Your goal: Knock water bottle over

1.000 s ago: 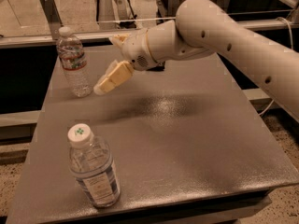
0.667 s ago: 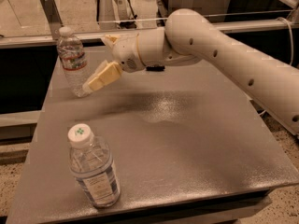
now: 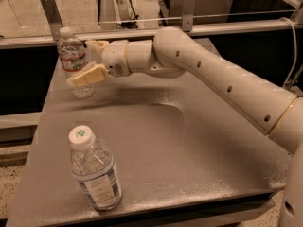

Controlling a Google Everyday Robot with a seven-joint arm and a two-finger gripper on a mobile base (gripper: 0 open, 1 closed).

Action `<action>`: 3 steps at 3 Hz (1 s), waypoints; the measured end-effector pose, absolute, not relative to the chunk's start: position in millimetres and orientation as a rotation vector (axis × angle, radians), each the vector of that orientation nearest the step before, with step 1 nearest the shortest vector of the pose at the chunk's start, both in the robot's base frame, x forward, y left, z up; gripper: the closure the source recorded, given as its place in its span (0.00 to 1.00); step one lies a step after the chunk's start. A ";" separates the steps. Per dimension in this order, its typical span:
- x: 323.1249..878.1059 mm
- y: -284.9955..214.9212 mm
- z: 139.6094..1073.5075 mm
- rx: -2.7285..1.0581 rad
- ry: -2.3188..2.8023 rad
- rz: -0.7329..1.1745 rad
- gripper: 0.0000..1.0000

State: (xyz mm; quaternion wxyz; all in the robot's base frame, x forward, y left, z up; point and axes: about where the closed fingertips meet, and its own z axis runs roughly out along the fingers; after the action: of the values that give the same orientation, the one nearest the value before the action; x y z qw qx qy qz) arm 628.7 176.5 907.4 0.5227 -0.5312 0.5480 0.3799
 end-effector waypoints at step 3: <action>625.6 156.6 917.2 -1.246 1.292 0.926 0.88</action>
Offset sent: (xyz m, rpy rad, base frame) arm 0.0040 -0.0036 0.0032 0.0885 0.0271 0.0051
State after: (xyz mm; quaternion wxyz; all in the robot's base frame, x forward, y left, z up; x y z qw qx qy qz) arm 625.6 156.6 917.2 0.5323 -0.5222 0.5416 0.3881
